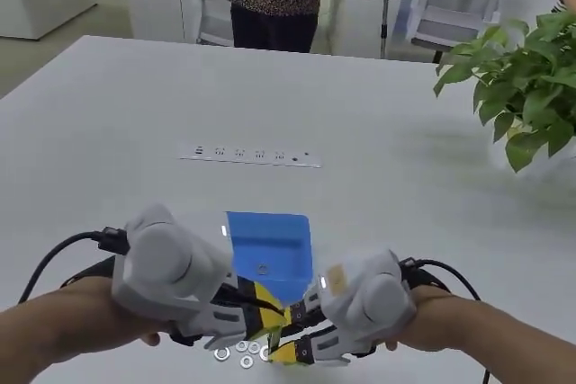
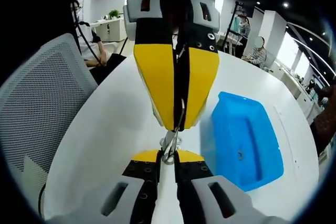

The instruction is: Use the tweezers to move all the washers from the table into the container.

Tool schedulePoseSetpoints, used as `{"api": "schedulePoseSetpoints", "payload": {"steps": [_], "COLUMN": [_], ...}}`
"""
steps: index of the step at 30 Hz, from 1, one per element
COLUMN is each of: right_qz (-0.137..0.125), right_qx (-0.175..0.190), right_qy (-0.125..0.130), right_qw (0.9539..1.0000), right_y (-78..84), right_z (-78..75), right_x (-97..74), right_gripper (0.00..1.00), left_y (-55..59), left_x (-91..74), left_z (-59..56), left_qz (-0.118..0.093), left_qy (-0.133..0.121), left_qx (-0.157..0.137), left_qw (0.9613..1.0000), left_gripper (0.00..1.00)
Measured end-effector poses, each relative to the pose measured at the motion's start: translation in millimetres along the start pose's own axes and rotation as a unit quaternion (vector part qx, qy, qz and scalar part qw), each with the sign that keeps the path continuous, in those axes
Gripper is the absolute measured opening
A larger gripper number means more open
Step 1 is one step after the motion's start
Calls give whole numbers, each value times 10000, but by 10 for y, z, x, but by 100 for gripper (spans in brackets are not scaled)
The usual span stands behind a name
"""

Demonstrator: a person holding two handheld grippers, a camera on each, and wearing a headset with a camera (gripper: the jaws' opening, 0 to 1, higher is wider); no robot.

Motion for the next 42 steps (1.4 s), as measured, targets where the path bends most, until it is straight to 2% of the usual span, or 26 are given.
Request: {"api": "schedulePoseSetpoints", "payload": {"steps": [20, 24, 30, 32, 35, 37, 42], "right_qz": [-28, -66, -103, -111, -103, -117, -147], "right_qx": [128, 214, 333, 343, 353, 373, 371], "right_qy": [-15, -29, -68, -93, -94, -87, -99], "right_qw": [9999, 9997, 9994, 9993, 9993, 9992, 9992], "right_y": [9, 6, -6, -15, -23, -36, -79], "right_z": [-13, -13, -3, 3, 4, 0, -7], "right_x": [-3, -18, -56, -71, -89, -110, -164], "right_gripper": [9, 9, 9, 9, 9, 9, 9], "left_y": [4, -5, -41, -37, -24, -12, 48], "left_x": [-11, -23, -69, -81, -124, -150, -192], "left_z": [-7, -5, 6, 5, 5, -1, -35], "left_qz": [44, -20, -231, -245, -296, -361, -404], "left_qy": [28, 25, 6, 7, -18, 7, 5], "left_qx": [155, 210, 133, 103, 57, -62, -115], "left_qw": [9999, 9998, 9996, 9996, 9995, 9993, 9991], "left_gripper": [6, 7, 15, 20, 23, 29, 43]}}
Point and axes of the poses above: the centre of the closed fingertips' face, and the gripper's own axes: x roughly forward along the fingers, z roughly to its left, y roughly out of its underside, the point moved 8 cm from there along -x, roughly backward along the fingers, and after that the axes turned 11 degrees about z, right-handed, at the moved point
